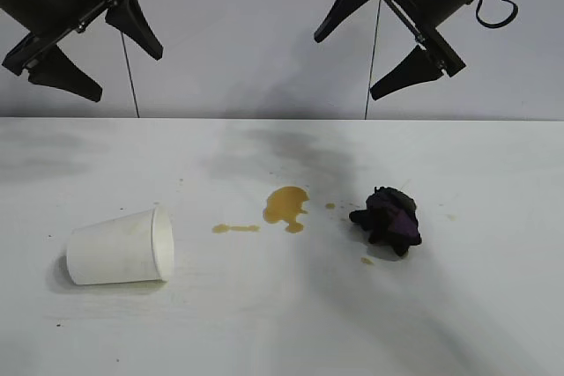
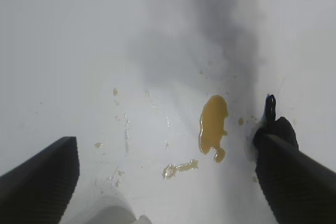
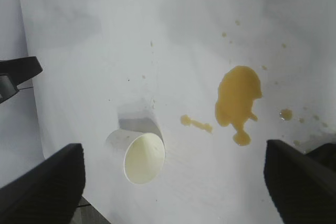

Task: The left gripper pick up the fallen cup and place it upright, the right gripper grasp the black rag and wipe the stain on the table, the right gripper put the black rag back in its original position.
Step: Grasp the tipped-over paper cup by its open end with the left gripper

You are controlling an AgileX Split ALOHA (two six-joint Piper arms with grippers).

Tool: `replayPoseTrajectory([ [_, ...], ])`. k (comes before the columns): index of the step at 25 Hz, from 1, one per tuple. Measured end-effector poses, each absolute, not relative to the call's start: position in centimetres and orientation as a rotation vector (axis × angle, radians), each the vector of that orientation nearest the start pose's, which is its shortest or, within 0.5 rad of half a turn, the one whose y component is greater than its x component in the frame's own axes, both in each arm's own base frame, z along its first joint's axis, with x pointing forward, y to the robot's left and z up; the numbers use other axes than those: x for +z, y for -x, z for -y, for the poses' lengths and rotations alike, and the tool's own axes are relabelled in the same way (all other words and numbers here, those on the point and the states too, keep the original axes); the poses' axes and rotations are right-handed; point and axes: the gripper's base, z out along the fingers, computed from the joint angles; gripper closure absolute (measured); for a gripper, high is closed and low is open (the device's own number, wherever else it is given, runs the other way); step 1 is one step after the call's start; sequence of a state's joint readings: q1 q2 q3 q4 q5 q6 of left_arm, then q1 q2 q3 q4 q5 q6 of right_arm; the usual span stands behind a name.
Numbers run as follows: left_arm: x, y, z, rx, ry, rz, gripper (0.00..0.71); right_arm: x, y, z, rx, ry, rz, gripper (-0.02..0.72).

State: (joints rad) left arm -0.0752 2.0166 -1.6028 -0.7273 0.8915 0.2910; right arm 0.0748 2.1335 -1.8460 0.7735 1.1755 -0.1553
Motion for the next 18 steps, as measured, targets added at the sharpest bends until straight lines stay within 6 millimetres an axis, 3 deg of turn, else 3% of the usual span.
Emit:
replayPoseTrajectory([
  [5,23.3,-43.4,8.0,-0.795,-0.081,-2.602,0.052,24.7,-45.0,-9.3,1.052,-0.02,-2.738,0.063],
  [10,23.7,-42.5,8.5,-0.757,-0.612,-2.54,0.052,24.7,-45.2,-9.2,1.041,-0.035,-2.717,0.063],
  [18,27.5,-41.6,12.2,-0.713,-1.136,-2.343,0.052,24.7,-45.3,-9.2,1.04,-0.042,-2.714,0.063],
])
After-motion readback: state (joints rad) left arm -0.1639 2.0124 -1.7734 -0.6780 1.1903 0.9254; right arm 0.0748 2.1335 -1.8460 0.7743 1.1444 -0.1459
